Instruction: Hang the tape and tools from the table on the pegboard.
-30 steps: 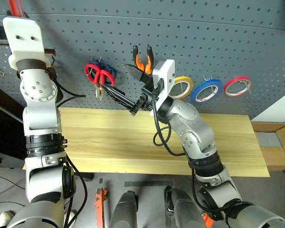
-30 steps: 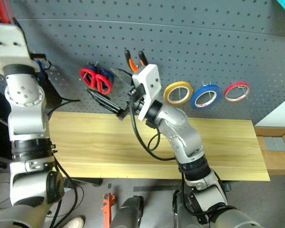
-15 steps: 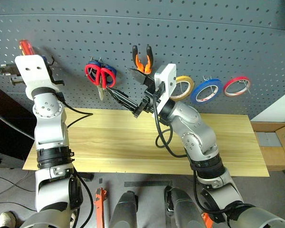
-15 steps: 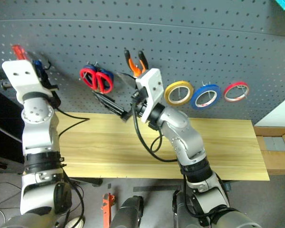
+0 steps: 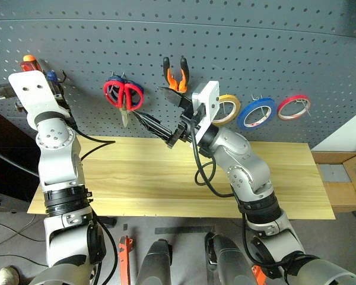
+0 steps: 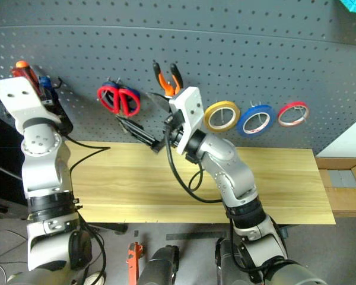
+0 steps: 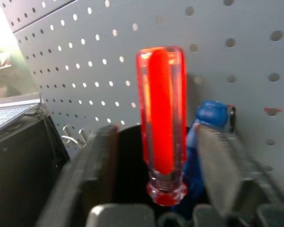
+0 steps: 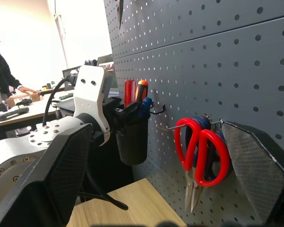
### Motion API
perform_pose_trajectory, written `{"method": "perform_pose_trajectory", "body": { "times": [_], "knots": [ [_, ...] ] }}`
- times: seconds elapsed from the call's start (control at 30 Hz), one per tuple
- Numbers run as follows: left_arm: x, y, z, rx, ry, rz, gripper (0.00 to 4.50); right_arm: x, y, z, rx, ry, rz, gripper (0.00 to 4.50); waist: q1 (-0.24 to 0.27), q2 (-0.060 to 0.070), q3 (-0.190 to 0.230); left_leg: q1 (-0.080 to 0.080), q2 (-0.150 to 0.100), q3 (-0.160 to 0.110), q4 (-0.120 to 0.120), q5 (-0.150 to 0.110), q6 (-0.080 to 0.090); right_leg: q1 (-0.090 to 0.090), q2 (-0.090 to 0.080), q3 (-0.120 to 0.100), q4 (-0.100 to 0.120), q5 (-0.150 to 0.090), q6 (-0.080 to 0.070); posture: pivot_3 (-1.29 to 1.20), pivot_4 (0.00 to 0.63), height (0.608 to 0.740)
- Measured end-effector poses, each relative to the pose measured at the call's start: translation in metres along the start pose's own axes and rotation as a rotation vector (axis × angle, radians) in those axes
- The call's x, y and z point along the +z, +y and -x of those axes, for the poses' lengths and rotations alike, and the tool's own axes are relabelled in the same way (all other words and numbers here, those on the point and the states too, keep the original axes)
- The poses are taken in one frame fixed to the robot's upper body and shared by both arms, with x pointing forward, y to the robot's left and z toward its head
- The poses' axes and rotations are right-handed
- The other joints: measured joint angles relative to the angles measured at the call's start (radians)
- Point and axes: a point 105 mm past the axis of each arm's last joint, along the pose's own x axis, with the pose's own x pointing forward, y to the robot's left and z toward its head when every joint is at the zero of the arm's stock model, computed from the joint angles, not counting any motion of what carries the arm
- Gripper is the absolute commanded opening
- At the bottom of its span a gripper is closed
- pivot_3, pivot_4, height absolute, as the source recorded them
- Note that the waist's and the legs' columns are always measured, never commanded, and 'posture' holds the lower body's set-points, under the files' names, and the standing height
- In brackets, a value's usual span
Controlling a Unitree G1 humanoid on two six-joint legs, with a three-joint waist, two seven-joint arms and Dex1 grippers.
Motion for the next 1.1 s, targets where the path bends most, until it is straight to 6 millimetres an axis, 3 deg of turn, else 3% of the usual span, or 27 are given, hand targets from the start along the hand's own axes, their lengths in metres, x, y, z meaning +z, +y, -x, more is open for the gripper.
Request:
{"method": "perform_pose_trajectory", "body": {
  "times": [0.07,0.27,0.4,0.57,0.63,0.73,0.83,0.9,1.1],
  "knots": [
    [0.0,-0.001,0.0,-0.003,0.002,0.006,4.48,0.0,0.0,0.0,0.002,0.001,0.001,4.5,0.001,0.0,0.0,0.0,0.0,0.0,0.0,0.0,0.0,0.0,0.0,0.0,0.0,0.0,0.0,0.08,0.24,0.74],
    [0.006,-0.003,0.001,-0.034,-0.005,0.036,4.48,-0.003,-0.005,0.011,0.01,0.043,0.032,4.5,0.001,0.0,0.0,-0.001,0.0,0.0,0.0,0.0,0.0,0.0,0.0,0.0,-0.001,0.0,0.0,0.08,0.233,0.74],
    [0.027,-0.003,0.012,-0.079,-0.071,0.074,4.48,0.0,-0.01,0.032,0.004,0.088,0.052,4.5,0.001,0.0,0.0,-0.001,0.0,0.0,0.0,0.0,-0.001,0.0,-0.003,0.0,-0.002,0.0,0.0,0.08,0.23,0.74],
    [0.057,-0.005,0.044,-0.183,-0.153,0.103,4.48,0.012,-0.014,0.07,-0.048,0.145,0.075,4.5,0.002,0.0,-0.001,-0.001,0.0,0.0,0.0,0.0,0.0,0.0,-0.004,0.001,-0.002,0.0,0.0,0.08,0.225,0.74],
    [0.057,-0.009,0.057,-0.208,-0.14,0.117,4.48,0.006,-0.01,0.088,-0.071,0.195,0.073,4.5,0.002,-0.001,-0.004,-0.001,0.0,0.0,0.0,0.0,0.0,0.001,-0.003,0.001,-0.001,0.0,0.0,0.08,0.223,0.74],
    [0.046,-0.019,0.079,-0.267,-0.085,0.108,4.48,-0.008,-0.006,0.113,-0.119,0.276,0.038,4.5,0.003,-0.001,-0.007,0.0,0.0,0.001,0.001,0.0,0.001,0.002,-0.001,0.002,0.0,0.0,0.0,0.07,0.22,0.74],
    [0.036,-0.029,0.102,-0.347,-0.051,0.086,4.48,-0.009,-0.006,0.127,-0.187,0.3,0.042,4.5,-0.002,-0.001,-0.008,0.003,0.0,0.002,0.001,0.0,0.001,0.004,0.002,0.004,0.0,0.001,0.001,0.06,0.215,0.74],
    [0.012,-0.041,0.134,-0.458,0.028,0.07,4.48,-0.017,-0.011,0.146,-0.3,0.333,0.022,4.5,-0.005,0.0,-0.013,0.008,0.001,0.003,0.001,0.0,0.001,0.008,0.002,0.006,0.0,0.0,0.001,0.06,0.21,0.74],
    [-0.042,-0.072,0.179,-0.687,0.197,0.033,4.48,-0.049,-0.035,0.181,-0.59,0.451,0.042,4.5,-0.005,0.001,-0.025,0.017,0.001,0.004,0.001,0.001,0.003,0.017,0.003,0.006,-0.002,-0.003,0.006,0.04,0.179,0.74]
  ]
}}
